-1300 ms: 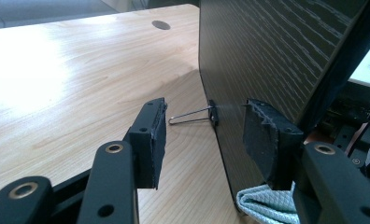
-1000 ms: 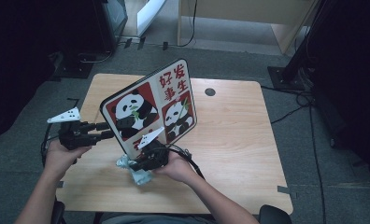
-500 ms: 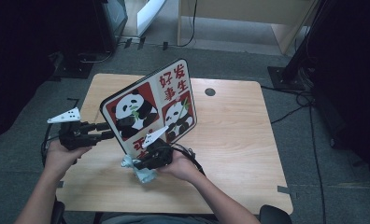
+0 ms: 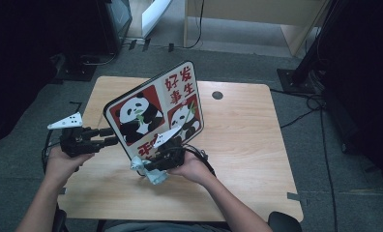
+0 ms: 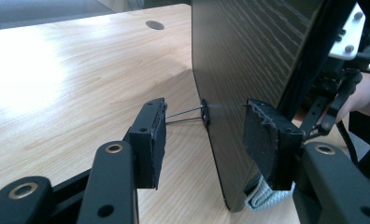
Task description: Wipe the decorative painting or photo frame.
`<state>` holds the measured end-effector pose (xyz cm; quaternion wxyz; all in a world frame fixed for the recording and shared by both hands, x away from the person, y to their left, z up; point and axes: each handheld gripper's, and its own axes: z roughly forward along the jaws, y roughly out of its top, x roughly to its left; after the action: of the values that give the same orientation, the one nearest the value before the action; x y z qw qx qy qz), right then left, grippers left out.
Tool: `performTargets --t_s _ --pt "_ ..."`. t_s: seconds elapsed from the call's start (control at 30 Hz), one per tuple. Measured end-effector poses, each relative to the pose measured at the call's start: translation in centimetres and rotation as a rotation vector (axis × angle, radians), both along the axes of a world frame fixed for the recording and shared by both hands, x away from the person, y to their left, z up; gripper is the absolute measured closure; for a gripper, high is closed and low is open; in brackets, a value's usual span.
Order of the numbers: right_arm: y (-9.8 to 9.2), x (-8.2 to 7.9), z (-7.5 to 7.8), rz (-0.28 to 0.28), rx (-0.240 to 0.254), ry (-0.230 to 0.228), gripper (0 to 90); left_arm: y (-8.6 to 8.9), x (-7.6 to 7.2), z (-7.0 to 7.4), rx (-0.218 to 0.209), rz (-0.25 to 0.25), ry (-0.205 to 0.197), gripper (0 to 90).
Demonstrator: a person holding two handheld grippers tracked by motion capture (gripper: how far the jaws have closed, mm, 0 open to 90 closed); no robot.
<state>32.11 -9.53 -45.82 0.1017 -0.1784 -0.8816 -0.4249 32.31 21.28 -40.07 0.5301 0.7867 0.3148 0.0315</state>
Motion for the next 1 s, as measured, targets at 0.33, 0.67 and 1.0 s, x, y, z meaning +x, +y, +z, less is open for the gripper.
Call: performTargets --t_s 0.33,0.67,1.0 --pt "-1.8 0.9 1.9 -0.011 0.048 -0.004 79.3 -0.2 -1.0 0.5 0.002 -0.003 -0.005 50.3" --pt "-2.5 1.4 4.5 -0.026 0.090 -0.025 80.1 0.5 -2.2 0.4 0.015 0.000 0.015 49.8" --pt "-2.6 2.8 9.3 -0.028 0.148 -0.078 80.1 -0.4 -2.8 0.6 0.019 -0.033 0.013 49.1"
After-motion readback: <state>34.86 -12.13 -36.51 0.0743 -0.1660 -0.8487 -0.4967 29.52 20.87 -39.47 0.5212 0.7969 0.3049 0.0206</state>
